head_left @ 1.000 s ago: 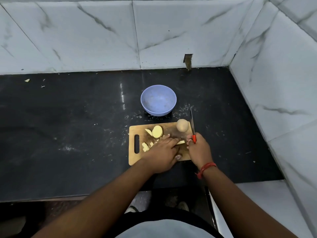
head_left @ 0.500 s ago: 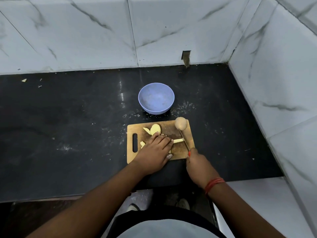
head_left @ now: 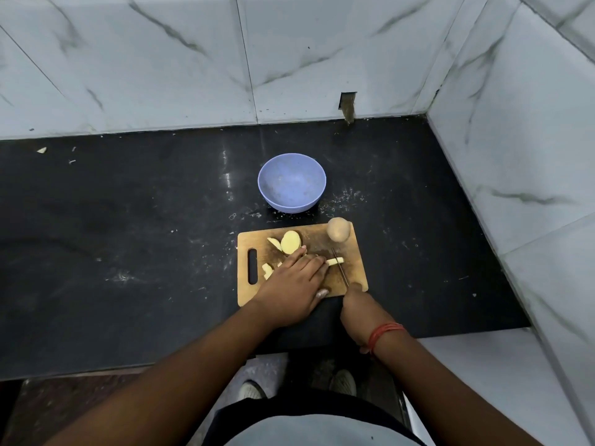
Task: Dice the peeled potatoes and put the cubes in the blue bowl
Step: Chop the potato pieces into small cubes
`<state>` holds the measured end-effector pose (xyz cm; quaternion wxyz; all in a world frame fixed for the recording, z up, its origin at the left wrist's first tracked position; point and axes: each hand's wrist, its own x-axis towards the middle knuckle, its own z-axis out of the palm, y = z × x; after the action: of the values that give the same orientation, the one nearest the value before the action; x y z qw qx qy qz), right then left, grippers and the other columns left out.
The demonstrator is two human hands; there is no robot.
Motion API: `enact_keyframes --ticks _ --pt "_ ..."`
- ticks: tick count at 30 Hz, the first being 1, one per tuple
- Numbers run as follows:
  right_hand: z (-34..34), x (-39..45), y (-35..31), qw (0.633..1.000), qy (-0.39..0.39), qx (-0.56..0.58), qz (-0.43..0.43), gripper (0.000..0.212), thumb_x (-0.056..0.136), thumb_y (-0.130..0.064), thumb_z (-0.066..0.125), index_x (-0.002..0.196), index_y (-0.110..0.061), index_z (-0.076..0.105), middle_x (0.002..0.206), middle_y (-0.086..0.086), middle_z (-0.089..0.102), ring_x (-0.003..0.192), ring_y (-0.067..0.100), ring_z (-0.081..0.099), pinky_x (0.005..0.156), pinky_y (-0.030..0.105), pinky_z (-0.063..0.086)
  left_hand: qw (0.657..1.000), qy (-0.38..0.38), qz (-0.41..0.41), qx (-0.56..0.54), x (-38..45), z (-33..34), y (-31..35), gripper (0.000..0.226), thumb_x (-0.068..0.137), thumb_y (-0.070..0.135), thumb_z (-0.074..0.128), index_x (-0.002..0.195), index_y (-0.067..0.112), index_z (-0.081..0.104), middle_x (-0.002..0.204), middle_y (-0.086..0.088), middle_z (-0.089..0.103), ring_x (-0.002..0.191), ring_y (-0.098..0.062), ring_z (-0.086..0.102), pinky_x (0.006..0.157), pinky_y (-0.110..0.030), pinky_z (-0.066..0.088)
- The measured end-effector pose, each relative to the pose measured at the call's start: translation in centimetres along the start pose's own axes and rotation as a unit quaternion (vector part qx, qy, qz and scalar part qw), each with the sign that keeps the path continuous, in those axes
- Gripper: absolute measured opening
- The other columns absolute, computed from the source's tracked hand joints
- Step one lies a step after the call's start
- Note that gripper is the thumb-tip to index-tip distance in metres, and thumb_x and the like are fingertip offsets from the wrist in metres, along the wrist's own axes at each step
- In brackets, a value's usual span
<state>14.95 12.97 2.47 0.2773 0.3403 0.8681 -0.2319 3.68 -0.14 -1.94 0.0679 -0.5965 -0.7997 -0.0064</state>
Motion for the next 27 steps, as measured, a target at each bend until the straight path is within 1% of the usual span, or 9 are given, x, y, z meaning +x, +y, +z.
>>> enact_keyframes --ticks 2,5,8,10,12,17,20,24,27 --pt "0.1 0.0 0.1 1.000 0.005 -0.028 0.002 0.036 0.092 -0.003 0.042 0.128 -0.001 0.035 0.106 0.014 0.064 0.096 0.028 0.065 0.068 0.035 0.043 1.000 -0.003 -0.013 -0.005 -0.1 0.2 0.0 0.059 0.103 0.044 0.031 0.143 0.006 0.053 0.138 -0.011 0.058 0.131 -0.026 0.049 0.123 -0.044 0.018" --pt "0.5 -0.5 0.9 0.999 0.017 -0.039 -0.004 0.039 0.095 -0.006 0.037 0.133 0.001 0.032 0.111 0.015 0.064 0.099 0.028 0.065 0.077 0.035 0.047 1.000 -0.009 -0.014 -0.004 0.2 0.2 -0.1 0.057 0.104 0.044 0.032 0.141 0.007 0.055 0.135 -0.010 0.060 0.132 -0.026 0.048 0.123 -0.044 0.013" --pt "0.8 -1.2 2.4 0.999 0.009 -0.041 -0.033 0.030 0.098 -0.011 0.038 0.126 -0.001 0.038 0.109 0.015 0.064 0.098 0.028 0.065 0.078 0.035 0.047 1.000 -0.012 -0.011 -0.001 0.3 0.3 -0.2 0.058 0.103 0.045 0.031 0.141 0.008 0.055 0.135 -0.008 0.059 0.134 -0.026 0.047 0.124 -0.045 0.011" --pt "0.7 -1.6 2.9 0.999 0.024 -0.011 -0.045 0.018 0.100 -0.014 0.037 0.116 -0.005 0.042 0.102 0.014 0.065 0.091 0.027 0.065 0.076 0.035 0.049 1.000 -0.011 -0.015 -0.007 0.1 0.4 -0.2 0.058 0.104 0.045 0.031 0.144 0.009 0.052 0.139 -0.008 0.057 0.135 -0.027 0.046 0.124 -0.047 0.015" --pt "0.4 -1.9 2.7 0.997 0.054 0.010 -0.058 0.016 0.103 -0.019 0.034 0.109 -0.008 0.042 0.097 0.013 0.066 0.085 0.025 0.065 0.073 0.036 0.050 1.000 -0.010 -0.021 -0.013 -0.4 0.5 -0.2 0.059 0.104 0.046 0.033 0.147 0.009 0.048 0.144 -0.009 0.053 0.138 -0.027 0.043 0.123 -0.049 0.020" --pt "-0.6 -1.9 1.3 0.996 0.050 0.020 -0.065 0.017 0.103 -0.022 0.034 0.112 -0.009 0.041 0.095 0.011 0.063 0.081 0.024 0.063 0.070 0.036 0.051 0.999 -0.005 -0.024 -0.027 -1.1 0.4 -0.1 0.060 0.103 0.045 0.036 0.151 0.009 0.042 0.151 -0.009 0.046 0.141 -0.026 0.041 0.123 -0.048 0.022" --pt "-0.5 -1.6 0.9 0.997 0.043 0.010 -0.062 0.018 0.101 -0.018 0.036 0.115 -0.007 0.041 0.094 0.010 0.063 0.074 0.020 0.058 0.062 0.032 0.043 0.999 -0.010 -0.029 -0.031 -0.8 0.4 -0.3 0.060 0.103 0.045 0.035 0.150 0.009 0.043 0.149 -0.010 0.048 0.140 -0.026 0.041 0.123 -0.048 0.022" --pt "0.0 -1.7 1.2 0.997 0.040 -0.004 -0.068 0.021 0.101 -0.016 0.039 0.118 -0.005 0.041 0.096 0.012 0.064 0.078 0.023 0.063 0.059 0.028 0.041 0.998 -0.005 -0.038 -0.047 -0.8 0.4 -0.3 0.057 0.103 0.044 0.037 0.148 0.009 0.045 0.148 -0.010 0.049 0.140 -0.027 0.041 0.123 -0.049 0.021" --pt "0.4 -1.8 1.4 0.997 0.031 -0.004 -0.069 0.021 0.101 -0.016 0.037 0.118 -0.005 0.041 0.094 0.011 0.063 0.072 0.020 0.057 0.051 0.027 0.034 0.998 -0.001 -0.024 -0.051 -1.3 0.5 -0.2 0.055 0.103 0.043 0.038 0.146 0.010 0.048 0.146 -0.008 0.051 0.139 -0.026 0.042 0.123 -0.049 0.022"
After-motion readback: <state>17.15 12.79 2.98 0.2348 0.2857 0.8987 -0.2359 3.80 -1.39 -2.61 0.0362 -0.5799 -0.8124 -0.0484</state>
